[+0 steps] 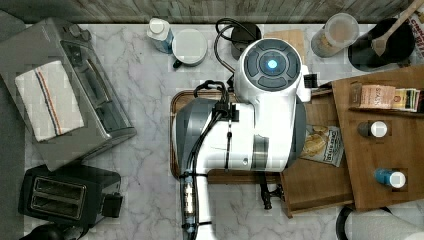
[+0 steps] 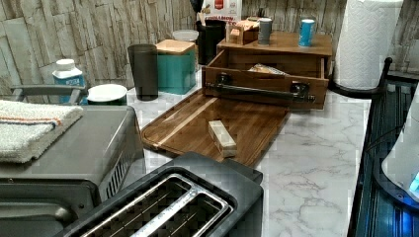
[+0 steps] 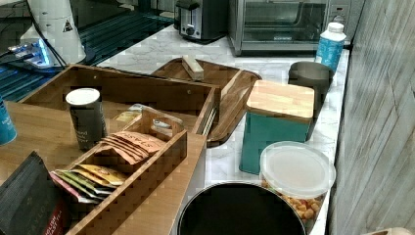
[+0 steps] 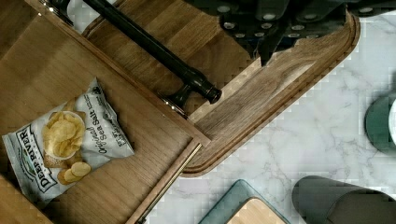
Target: Close the drawer.
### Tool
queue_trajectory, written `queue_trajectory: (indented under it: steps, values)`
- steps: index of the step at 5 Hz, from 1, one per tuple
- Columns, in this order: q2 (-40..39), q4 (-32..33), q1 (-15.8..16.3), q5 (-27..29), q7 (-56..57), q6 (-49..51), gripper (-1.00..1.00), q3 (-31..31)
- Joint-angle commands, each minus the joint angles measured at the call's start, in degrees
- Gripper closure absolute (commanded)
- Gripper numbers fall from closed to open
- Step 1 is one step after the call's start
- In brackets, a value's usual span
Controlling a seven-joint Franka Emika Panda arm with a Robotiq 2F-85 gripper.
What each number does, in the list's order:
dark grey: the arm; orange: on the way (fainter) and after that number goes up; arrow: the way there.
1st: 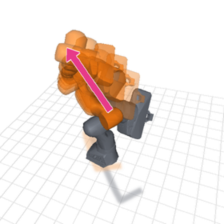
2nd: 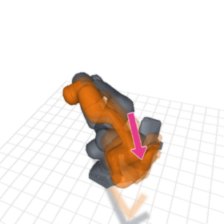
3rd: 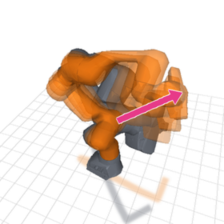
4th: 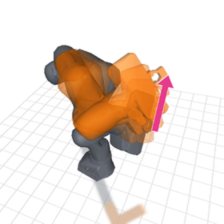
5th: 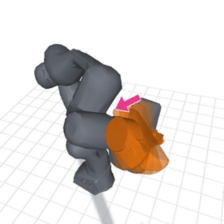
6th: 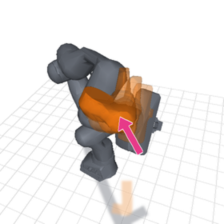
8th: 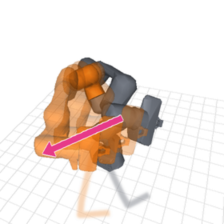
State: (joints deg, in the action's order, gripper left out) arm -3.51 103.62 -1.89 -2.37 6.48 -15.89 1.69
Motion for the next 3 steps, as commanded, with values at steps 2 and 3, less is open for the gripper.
queue_trajectory:
  steps: [2, 3]
  values:
    - [-1.6, -2.1, -0.8, -2.0, 6.0, -1.4, 1.0, 0.8]
    - [-3.9, -5.5, -1.3, -0.2, 16.7, -0.8, 1.0, 1.0]
